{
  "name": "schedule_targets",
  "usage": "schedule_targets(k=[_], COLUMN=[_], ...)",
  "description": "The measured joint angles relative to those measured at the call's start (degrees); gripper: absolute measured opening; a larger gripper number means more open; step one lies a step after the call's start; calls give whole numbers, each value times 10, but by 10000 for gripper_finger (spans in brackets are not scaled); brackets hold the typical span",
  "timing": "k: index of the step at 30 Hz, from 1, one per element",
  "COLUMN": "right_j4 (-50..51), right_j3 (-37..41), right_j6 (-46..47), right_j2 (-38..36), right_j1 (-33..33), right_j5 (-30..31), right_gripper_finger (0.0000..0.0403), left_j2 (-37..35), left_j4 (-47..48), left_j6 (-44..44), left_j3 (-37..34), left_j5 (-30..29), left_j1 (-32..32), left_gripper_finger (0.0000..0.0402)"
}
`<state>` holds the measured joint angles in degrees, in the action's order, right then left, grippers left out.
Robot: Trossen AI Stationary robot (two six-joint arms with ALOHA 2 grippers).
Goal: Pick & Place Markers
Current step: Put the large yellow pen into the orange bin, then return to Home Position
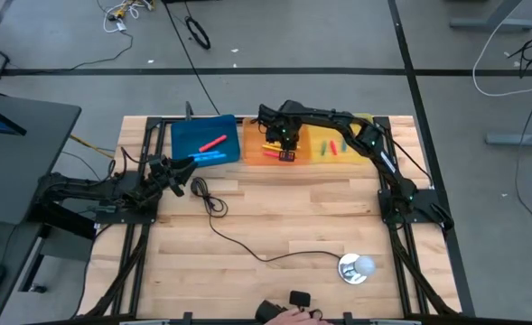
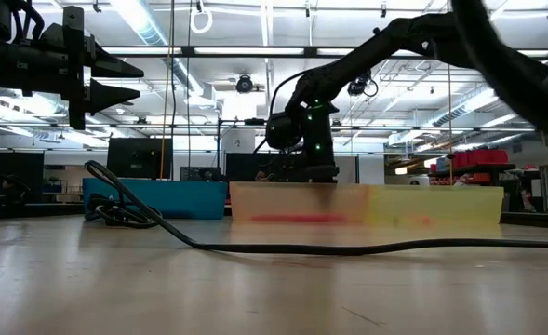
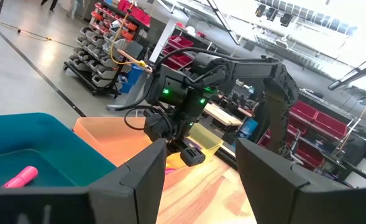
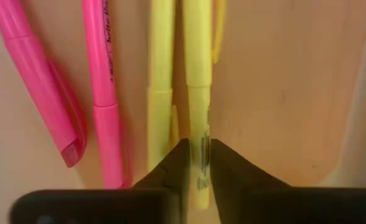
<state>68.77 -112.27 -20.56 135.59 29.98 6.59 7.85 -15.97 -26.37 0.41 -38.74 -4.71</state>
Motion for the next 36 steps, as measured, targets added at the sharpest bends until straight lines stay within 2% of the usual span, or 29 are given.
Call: schedule_targets(k=[6, 12, 19, 31, 34, 36], right_j4=[0, 1, -8, -66, -102, -154], right_j3=[0, 0, 0, 0, 11, 49], right_j6=[1, 1, 15, 161, 179, 188], right_j2=[0, 0, -42, -138, -169, -199], right_j1=[0, 0, -1, -16, -20, -27], right_j5=[0, 0, 21, 24, 14, 14], right_gripper_finger=[105, 131, 137, 137, 137, 137], left_j2=[0, 0, 0, 0, 0, 0], left_j4=[0, 0, 0, 0, 0, 0], left_j6=[0, 0, 0, 0, 0, 0], left_j3=[0, 0, 0, 0, 0, 0], left_j5=[0, 0, 0, 0, 0, 0], left_j1=[0, 0, 0, 0, 0, 0], left_gripper_finger=[200, 200, 200, 200, 200, 200])
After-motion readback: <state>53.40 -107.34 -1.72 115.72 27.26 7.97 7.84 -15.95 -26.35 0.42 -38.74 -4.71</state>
